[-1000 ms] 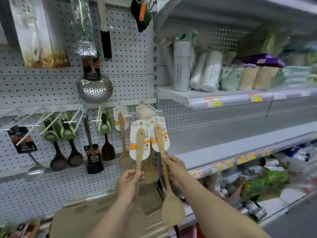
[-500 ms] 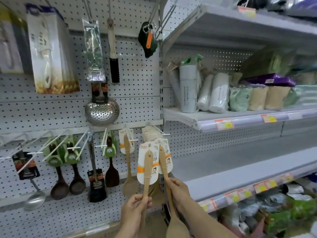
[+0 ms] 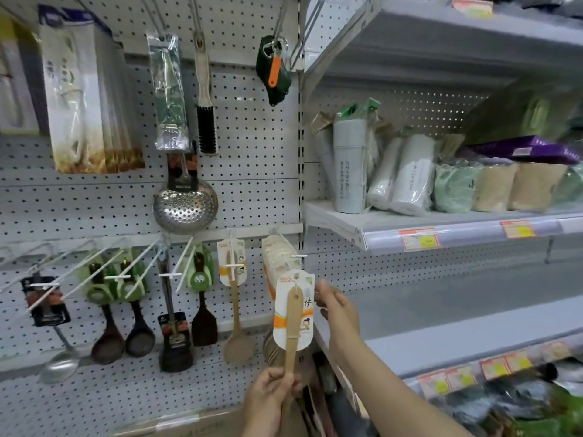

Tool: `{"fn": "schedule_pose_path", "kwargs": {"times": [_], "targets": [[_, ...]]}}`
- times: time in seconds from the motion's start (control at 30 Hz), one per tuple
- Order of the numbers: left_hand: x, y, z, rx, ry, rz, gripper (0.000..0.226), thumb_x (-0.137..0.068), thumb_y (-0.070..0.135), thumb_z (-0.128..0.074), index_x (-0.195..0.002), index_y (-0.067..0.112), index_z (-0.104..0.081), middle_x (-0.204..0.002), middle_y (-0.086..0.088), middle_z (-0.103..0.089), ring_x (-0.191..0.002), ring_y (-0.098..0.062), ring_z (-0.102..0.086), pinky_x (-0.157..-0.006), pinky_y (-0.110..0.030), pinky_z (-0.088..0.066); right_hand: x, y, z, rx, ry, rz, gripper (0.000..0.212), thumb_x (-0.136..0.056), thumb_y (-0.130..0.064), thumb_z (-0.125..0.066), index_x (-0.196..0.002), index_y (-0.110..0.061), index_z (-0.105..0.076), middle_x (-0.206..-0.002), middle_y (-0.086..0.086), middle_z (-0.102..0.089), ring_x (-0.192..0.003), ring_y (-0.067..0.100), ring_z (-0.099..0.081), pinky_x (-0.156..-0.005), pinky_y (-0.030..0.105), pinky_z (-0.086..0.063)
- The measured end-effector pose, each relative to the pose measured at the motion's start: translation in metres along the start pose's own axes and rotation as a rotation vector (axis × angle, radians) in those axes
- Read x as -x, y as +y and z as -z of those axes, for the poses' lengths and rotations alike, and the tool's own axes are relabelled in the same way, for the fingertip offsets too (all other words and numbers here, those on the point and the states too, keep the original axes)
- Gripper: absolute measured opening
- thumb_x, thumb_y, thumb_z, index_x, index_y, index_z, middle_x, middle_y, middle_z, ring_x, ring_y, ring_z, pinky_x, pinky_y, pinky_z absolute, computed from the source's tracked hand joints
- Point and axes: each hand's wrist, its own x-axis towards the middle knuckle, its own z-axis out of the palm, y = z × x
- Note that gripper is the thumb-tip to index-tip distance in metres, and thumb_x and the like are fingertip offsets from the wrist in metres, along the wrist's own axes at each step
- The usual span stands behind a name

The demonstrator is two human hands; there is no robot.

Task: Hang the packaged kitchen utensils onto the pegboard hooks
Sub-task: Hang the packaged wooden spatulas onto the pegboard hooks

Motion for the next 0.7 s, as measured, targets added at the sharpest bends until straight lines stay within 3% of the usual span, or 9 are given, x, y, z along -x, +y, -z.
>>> {"fn": "schedule_pose_path", "kwargs": {"times": [0.13, 0.27, 0.47, 0.6, 0.7], "targets": [[-0.002, -0.004, -0.014, 0.033, 0.011, 0.013, 0.015, -0.087, -0.007, -0.067, -0.098, -0.016, -0.063, -0.078, -0.021, -0.075, -0.056, -0.017, -0.071, -0.060, -0.027, -0.058, -0.008, -0.017, -0.003, 0.073, -0.056, 0.009, 0.007, -0.092, -0.011, -0.071, -0.092, -0.005, -0.070, -0.076, -0.002, -0.069, -0.057, -0.005, -0.063, -0.051, 0.007, -0.045], [-0.008, -0.010, -0.022, 0.062, 0.032, 0.005, 0.012, -0.087, -0.007, -0.067, -0.096, -0.014, -0.064, -0.078, -0.022, -0.075, -0.058, -0.020, -0.072, -0.054, -0.024, -0.058, -0.022, -0.018, -0.005, 0.104, -0.069, 0.036, 0.004, -0.089, -0.007, -0.073, -0.089, -0.005, -0.071, -0.076, 0.000, -0.067, -0.068, 0.008, -0.061, -0.055, 0.008, -0.046], [-0.013, -0.015, -0.030, 0.084, 0.039, 0.032, 0.011, -0.087, -0.004, -0.068, -0.096, -0.009, -0.065, -0.082, -0.021, -0.076, -0.069, -0.026, -0.074, -0.085, -0.042, -0.057, -0.035, -0.013, -0.006, 0.148, -0.062, 0.014, 0.007, -0.089, -0.009, -0.075, -0.083, -0.010, -0.071, -0.074, -0.002, -0.069, -0.062, 0.003, -0.061, -0.054, 0.009, -0.047], [-0.026, -0.015, -0.034, 0.060, 0.065, 0.033, 0.008, -0.090, 0.000, -0.067, -0.096, -0.005, -0.066, -0.086, -0.018, -0.077, -0.077, -0.026, -0.074, -0.083, -0.039, -0.057, -0.045, -0.015, -0.011, 0.206, -0.067, -0.007, 0.005, -0.090, -0.012, -0.073, -0.086, -0.010, -0.073, -0.077, -0.003, -0.071, -0.067, 0.005, -0.063, -0.052, 0.007, -0.045], [-0.038, -0.013, -0.036, 0.033, 0.086, 0.040, 0.006, -0.091, 0.002, -0.066, -0.097, -0.002, -0.066, -0.088, -0.015, -0.077, -0.085, -0.025, -0.072, -0.077, -0.031, -0.055, -0.057, -0.018, -0.017, 0.278, -0.104, -0.008, 0.006, -0.091, -0.016, -0.073, -0.085, -0.013, -0.074, -0.084, -0.002, -0.073, -0.077, 0.012, -0.065, -0.061, 0.012, -0.047]]}}
